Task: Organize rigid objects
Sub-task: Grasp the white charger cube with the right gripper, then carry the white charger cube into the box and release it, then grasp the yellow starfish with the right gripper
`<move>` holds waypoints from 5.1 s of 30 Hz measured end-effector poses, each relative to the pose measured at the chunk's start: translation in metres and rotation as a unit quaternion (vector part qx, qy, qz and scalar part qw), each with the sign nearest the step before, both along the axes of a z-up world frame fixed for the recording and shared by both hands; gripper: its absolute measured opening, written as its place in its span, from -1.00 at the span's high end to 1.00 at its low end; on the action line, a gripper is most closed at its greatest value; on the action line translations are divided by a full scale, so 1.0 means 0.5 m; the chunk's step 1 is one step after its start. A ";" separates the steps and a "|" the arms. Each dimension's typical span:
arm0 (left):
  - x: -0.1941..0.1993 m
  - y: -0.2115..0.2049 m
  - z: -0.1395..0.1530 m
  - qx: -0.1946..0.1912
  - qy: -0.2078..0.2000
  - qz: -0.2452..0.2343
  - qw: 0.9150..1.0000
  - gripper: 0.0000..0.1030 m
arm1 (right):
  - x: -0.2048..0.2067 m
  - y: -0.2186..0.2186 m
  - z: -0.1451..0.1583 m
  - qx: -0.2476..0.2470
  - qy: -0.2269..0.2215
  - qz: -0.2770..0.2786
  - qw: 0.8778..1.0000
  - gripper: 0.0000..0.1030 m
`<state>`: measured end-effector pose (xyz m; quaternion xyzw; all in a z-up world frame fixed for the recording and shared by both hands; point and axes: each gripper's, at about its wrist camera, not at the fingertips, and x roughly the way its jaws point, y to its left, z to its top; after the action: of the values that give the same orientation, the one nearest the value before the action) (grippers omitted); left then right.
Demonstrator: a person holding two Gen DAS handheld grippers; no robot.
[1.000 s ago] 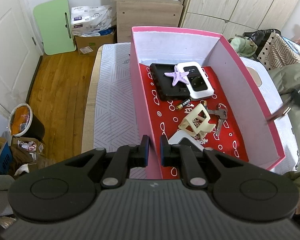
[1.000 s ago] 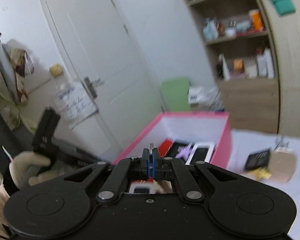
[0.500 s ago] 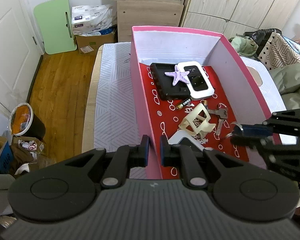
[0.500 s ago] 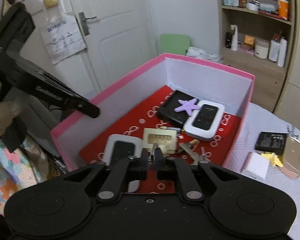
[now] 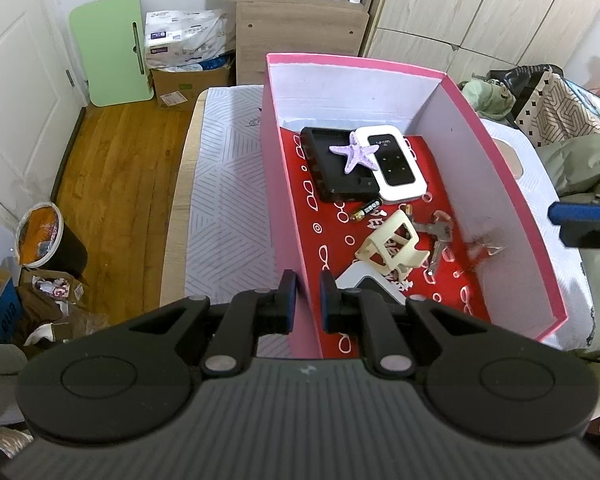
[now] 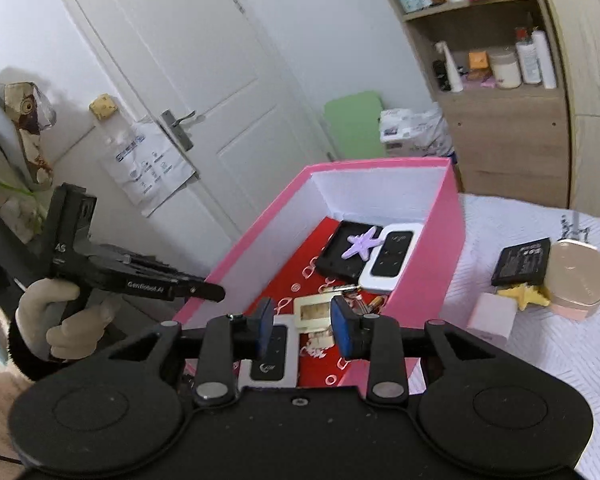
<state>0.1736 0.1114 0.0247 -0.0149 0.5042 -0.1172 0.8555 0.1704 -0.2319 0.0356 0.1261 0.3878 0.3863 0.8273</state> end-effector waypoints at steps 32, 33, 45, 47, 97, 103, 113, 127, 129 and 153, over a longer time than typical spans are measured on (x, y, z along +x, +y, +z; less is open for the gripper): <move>0.005 -0.002 0.001 -0.004 0.005 0.006 1.000 0.81 | 0.037 -0.078 -0.134 -0.211 -0.065 -0.122 0.968 0.03; 0.005 -0.004 0.002 -0.003 0.005 0.006 1.000 0.81 | 0.046 -0.070 -0.146 -0.221 -0.068 -0.126 0.965 -0.02; 0.002 -0.021 0.003 0.029 0.002 -0.005 1.000 0.81 | 0.125 -0.049 -0.209 -0.178 -0.020 -0.156 0.972 -0.22; 0.003 -0.025 0.004 0.035 0.005 -0.007 0.999 0.81 | 0.125 -0.040 -0.213 -0.181 -0.027 -0.160 0.970 -0.26; -0.034 -0.064 0.003 0.105 -0.038 -0.015 0.994 0.84 | 0.034 0.160 0.001 -0.177 -0.039 0.154 0.971 -0.03; -0.032 -0.055 0.004 0.093 -0.035 -0.013 0.995 0.84 | 0.046 0.219 -0.049 -0.263 0.003 0.203 0.943 -0.03; -0.029 -0.051 0.005 0.086 -0.031 -0.011 0.996 0.84 | 0.059 0.201 -0.016 -0.248 -0.017 0.164 0.955 -0.13; -0.024 -0.044 0.004 0.071 -0.025 -0.003 0.997 0.84 | 0.045 -0.046 0.057 -0.176 -0.085 -0.001 0.981 -0.22; -0.024 -0.044 0.003 0.070 -0.024 -0.002 0.997 0.84 | 0.047 -0.077 0.047 -0.175 -0.073 -0.017 0.982 -0.22; -0.022 -0.042 0.006 0.065 -0.014 0.003 0.998 0.82 | 0.130 -0.081 -0.188 -0.226 -0.066 -0.056 0.970 -0.21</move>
<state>0.1624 0.0904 0.0276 0.0413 0.4985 -0.0815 0.8621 0.2356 -0.2723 -0.0585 -0.0687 0.4018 0.2488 0.8786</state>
